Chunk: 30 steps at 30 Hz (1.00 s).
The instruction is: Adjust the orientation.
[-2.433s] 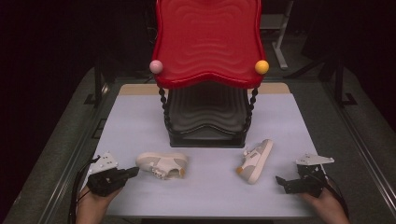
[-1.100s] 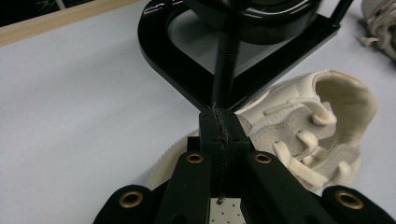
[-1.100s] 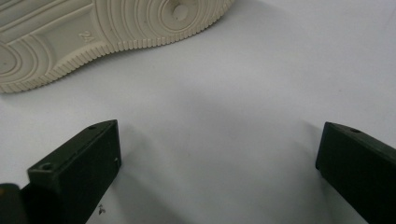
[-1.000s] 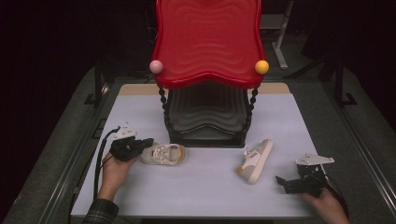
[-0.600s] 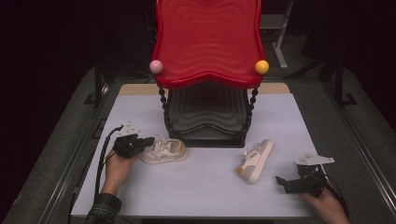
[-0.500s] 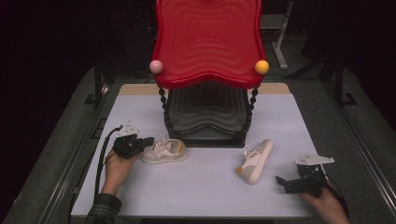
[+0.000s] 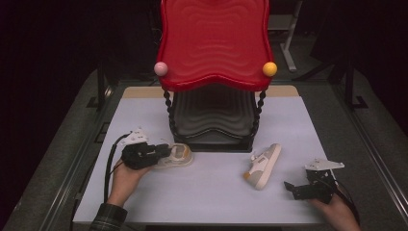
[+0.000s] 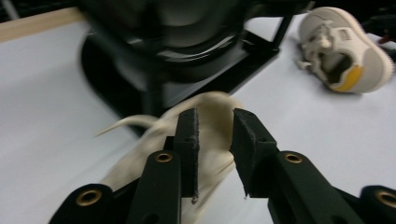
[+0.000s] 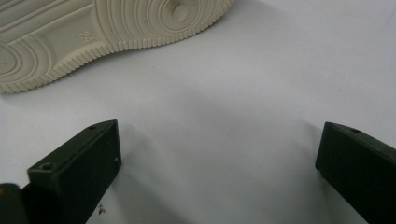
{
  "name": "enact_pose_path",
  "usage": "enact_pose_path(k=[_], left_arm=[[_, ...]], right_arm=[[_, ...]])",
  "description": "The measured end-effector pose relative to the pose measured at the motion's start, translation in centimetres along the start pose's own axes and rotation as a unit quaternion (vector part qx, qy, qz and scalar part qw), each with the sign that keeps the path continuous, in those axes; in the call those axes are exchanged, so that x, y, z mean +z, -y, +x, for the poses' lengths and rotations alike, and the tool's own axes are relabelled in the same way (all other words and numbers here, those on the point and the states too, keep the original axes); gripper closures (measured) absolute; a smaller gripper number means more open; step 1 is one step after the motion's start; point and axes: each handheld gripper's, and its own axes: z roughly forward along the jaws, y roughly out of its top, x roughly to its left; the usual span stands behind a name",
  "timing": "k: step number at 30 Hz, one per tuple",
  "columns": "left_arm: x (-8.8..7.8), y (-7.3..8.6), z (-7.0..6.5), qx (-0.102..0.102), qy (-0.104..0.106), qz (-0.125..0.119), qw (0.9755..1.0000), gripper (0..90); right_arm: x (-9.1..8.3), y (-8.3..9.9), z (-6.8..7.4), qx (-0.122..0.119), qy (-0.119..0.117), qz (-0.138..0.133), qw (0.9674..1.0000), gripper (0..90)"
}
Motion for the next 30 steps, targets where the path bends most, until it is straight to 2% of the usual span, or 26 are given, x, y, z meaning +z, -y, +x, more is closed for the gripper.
enact_pose_path(k=[2, 3, 5, 13, 14, 15, 18, 25, 26, 27, 28, 29, 30], left_arm=[[1.0, -0.3, -0.6, 0.004, 0.006, 0.005, 1.0, 69.5], [2.0, -0.4, -1.0, 0.008, 0.008, 0.016, 0.9998, 69.2], [2.9, -0.3, -1.3, 0.011, 0.008, 0.027, 0.9995, 69.0], [4.3, -0.3, -1.6, 0.011, 0.005, 0.042, 0.999, 69.6], [4.5, -0.2, -1.6, 0.011, 0.003, 0.043, 0.999, 75.9], [4.5, -0.3, -1.6, 0.01, 0.003, 0.043, 0.999, 77.8], [4.4, -0.3, -1.5, 0.001, 0.013, 0.046, 0.9989, 80.5], [3.8, -0.3, -3.0, 0.03, 0.036, 0.067, 0.9967, 83.1], [3.6, -0.2, -3.8, 0.037, 0.05, 0.071, 0.9956, 83.2], [3.6, -0.2, -3.8, 0.037, 0.05, 0.071, 0.9956, 83.2], [3.4, 0.0, -4.6, 0.043, 0.068, 0.073, 0.9941, 83.2], [3.4, 0.0, -4.6, 0.043, 0.068, 0.073, 0.9941, 83.2], [3.2, 0.1, -5.5, 0.051, 0.086, 0.076, 0.9921, 83.2]], right_arm=[[0.0, 0.0, 0.0, 0.0, 0.0, 0.0, 1.0, 0.0], [0.0, 0.0, 0.0, 0.0, 0.0, 0.0, 1.0, 0.0], [0.0, 0.0, 0.0, 0.0, 0.0, 0.0, 1.0, 0.0], [0.0, 0.0, 0.0, 0.0, 0.0, -0.001, 1.0, 0.0], [0.0, 0.0, 0.0, 0.0, 0.0, 0.0, 1.0, 0.0], [0.0, 0.0, 0.0, 0.0, 0.0, -0.001, 1.0, 0.0], [0.0, 0.0, 0.0, 0.0, 0.0, 0.0, 1.0, 0.0], [0.0, 0.0, 0.0, 0.0, 0.0, -0.001, 1.0, 0.0], [0.0, 0.0, 0.0, 0.0, 0.0, -0.001, 1.0, 0.0], [0.0, 0.0, 0.0, 0.0, 0.0, -0.001, 1.0, 0.0], [0.0, 0.0, 0.0, 0.0, 0.0, 0.0, 1.0, 0.0], [0.0, 0.0, 0.0, 0.0, 0.0, 0.0, 1.0, 0.0], [0.0, 0.0, 0.0, 0.0, 0.0, 0.0, 1.0, 0.0]])
